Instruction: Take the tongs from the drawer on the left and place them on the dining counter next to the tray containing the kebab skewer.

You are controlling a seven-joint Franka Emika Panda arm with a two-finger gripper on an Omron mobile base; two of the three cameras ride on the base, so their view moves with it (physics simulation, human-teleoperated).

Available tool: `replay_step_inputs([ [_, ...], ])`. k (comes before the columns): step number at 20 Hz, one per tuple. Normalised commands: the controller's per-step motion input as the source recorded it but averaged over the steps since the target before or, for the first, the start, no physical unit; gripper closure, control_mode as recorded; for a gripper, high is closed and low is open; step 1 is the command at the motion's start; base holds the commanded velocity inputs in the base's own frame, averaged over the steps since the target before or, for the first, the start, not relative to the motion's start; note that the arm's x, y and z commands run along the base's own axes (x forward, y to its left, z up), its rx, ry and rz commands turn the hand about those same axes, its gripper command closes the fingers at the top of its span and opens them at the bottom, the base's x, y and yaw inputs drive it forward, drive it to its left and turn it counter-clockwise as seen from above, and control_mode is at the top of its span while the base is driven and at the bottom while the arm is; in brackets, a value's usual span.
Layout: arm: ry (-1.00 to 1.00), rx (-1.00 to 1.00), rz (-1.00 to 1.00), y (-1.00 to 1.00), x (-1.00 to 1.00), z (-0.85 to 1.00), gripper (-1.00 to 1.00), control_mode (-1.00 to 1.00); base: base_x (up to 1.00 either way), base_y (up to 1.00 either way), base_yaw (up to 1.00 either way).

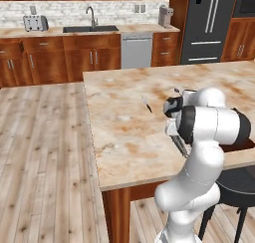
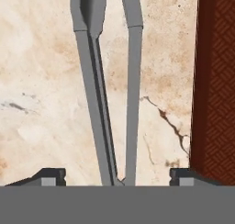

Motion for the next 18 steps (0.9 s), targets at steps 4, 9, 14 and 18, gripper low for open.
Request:
replay_step_inputs([
  [4, -0.16, 0.0, 0.0, 0.04, -0.5, 0.77, -1.0, -1.0, 0.0, 0.0, 0.0],
  [9, -0.23, -0.01, 0.0, 0.34, -0.93, 0.98, -1.0, -1.0, 0.0, 0.0, 0.0],
  [14, -0.23, -0.05, 0.0, 0.46, -1.0, 1.0, -1.0, -1.0, 0.0, 0.0, 0.0],
  [18, -0.21, -0.07, 0.0, 0.39, -0.96, 1.0, -1.0, -1.0, 0.0, 0.0, 0.0],
])
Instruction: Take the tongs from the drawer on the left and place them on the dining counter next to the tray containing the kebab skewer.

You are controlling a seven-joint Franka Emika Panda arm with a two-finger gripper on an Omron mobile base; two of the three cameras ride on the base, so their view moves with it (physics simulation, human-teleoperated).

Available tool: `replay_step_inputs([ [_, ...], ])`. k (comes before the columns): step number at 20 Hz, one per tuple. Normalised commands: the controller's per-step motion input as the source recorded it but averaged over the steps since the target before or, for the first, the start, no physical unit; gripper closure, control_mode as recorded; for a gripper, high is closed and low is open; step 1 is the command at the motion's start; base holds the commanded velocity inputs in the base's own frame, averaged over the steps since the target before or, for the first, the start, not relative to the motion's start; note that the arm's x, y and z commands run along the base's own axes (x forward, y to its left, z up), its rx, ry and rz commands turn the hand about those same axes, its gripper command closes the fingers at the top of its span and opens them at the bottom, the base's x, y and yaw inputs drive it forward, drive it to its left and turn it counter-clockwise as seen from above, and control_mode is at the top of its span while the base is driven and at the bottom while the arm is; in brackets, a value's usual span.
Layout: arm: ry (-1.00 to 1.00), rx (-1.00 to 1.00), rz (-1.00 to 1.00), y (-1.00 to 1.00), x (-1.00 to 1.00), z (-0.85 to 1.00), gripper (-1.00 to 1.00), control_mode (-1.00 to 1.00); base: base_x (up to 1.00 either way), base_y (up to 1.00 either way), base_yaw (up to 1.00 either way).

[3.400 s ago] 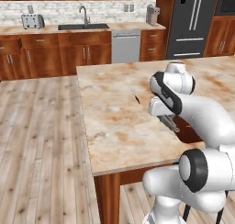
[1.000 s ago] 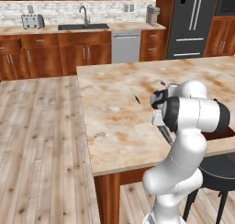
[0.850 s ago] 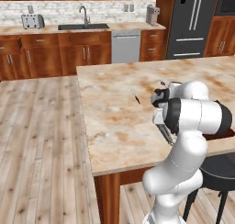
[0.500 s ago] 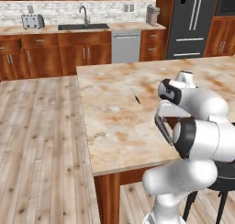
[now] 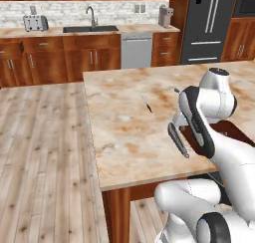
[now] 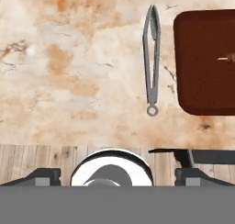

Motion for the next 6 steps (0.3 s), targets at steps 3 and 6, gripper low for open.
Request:
replay_step_inputs([
  [3, -0.2, -0.07, 0.0, 0.3, -0.82, 1.0, -1.0, -1.0, 0.0, 0.0, 0.0],
  [6, -0.19, -0.06, 0.0, 0.26, -0.82, 0.93, -1.0, -1.0, 0.0, 0.0, 0.0],
])
